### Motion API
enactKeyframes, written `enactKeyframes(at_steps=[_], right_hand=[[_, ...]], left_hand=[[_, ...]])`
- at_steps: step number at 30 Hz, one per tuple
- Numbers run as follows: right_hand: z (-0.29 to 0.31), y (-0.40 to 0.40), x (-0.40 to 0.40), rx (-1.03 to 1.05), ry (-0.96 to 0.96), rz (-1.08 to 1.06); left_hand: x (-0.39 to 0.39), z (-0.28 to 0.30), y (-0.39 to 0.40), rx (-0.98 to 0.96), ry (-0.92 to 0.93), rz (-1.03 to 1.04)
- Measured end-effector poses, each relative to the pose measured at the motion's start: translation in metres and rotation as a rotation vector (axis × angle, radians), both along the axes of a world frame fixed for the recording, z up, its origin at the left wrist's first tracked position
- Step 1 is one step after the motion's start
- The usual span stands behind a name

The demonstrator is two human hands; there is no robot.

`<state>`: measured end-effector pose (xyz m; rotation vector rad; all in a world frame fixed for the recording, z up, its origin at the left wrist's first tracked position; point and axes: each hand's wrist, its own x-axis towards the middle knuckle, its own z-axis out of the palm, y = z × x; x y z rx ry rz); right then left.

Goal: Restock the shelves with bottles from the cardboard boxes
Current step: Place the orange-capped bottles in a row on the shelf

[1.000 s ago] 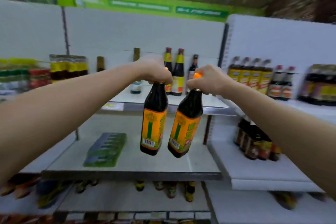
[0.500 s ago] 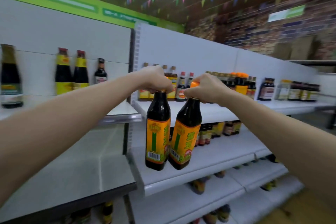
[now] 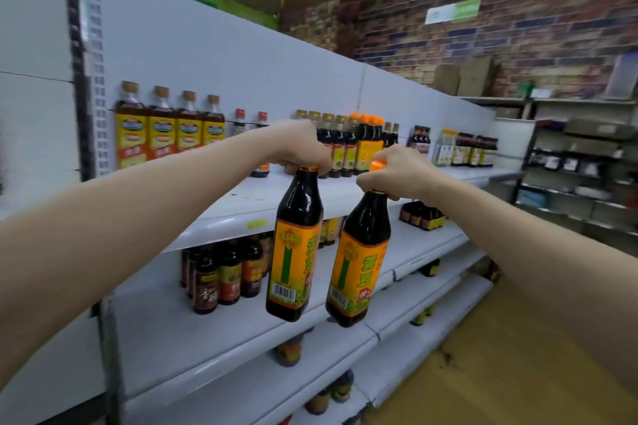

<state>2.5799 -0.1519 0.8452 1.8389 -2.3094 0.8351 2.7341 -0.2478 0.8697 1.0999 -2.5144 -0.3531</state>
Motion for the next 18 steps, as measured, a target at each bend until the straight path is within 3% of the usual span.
enactKeyframes(at_steps=[18], right_hand=[[-0.004, -0.067, -0.292, -0.043, -0.001, -0.147]], left_hand=[[-0.301, 0.005, -0.089, -0.014, -0.021, -0.129]])
